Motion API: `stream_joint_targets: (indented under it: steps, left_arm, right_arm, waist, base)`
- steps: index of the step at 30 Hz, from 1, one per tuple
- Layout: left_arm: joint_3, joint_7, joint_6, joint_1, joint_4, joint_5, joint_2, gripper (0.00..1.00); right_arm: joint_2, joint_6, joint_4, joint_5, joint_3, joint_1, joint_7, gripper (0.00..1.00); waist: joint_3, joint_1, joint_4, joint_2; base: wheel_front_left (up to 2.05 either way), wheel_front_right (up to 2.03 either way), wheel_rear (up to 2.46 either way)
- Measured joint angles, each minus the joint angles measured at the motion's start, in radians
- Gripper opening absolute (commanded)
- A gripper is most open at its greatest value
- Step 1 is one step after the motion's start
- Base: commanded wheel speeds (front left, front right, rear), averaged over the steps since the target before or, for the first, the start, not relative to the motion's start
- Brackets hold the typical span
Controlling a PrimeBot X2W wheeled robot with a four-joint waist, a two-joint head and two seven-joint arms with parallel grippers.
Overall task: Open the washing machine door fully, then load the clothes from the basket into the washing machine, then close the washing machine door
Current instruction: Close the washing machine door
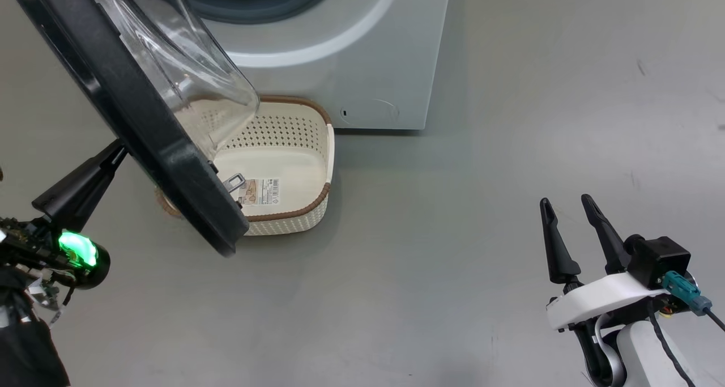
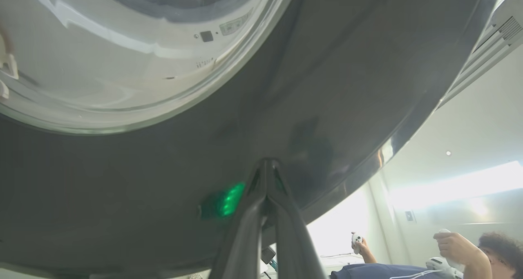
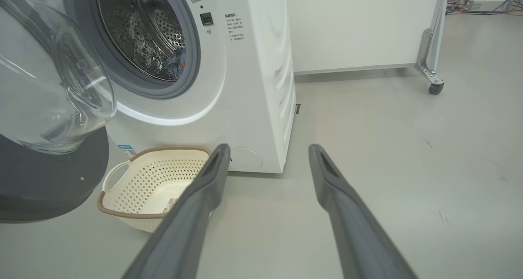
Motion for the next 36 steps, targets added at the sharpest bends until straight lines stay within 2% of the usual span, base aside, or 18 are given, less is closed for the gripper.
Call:
stream_joint_targets:
  steps: [6, 17, 28, 36]
  left_arm:
    - [-0.036, -0.043, -0.006, 0.000, -0.003, 0.000, -0.018, 0.00]
    - [-0.063, -0.138, -0.010, -0.009, -0.011, 0.000, -0.017, 0.00]
    - [-0.100, -0.320, -0.014, -0.082, -0.002, 0.007, -0.017, 0.00]
    - [-0.099, -0.474, -0.015, -0.144, 0.006, 0.154, -0.018, 0.00]
  right_arm:
    - [0.001, 0.000, 0.007, 0.001, -0.007, 0.000, -0.003, 1.00]
    - [0.018, 0.000, 0.006, 0.001, -0.007, -0.001, -0.004, 1.00]
    - [0.025, 0.000, 0.007, 0.010, -0.012, -0.003, -0.008, 1.00]
    - [0.026, 0.000, 0.007, 0.010, -0.021, -0.009, -0.009, 1.00]
  waist:
    - [-0.004, 0.0000, -0.050, 0.0000]
    - [-0.003, 0.0000, -0.146, 0.0000]
    - [0.016, 0.0000, -0.261, 0.0000]
    - [0.046, 0.0000, -0.315, 0.0000]
  base:
    - [0.00, 0.00, 0.00]
    - [0.00, 0.00, 0.00]
    - [0.00, 0.00, 0.00]
    - [0.00, 0.00, 0.00]
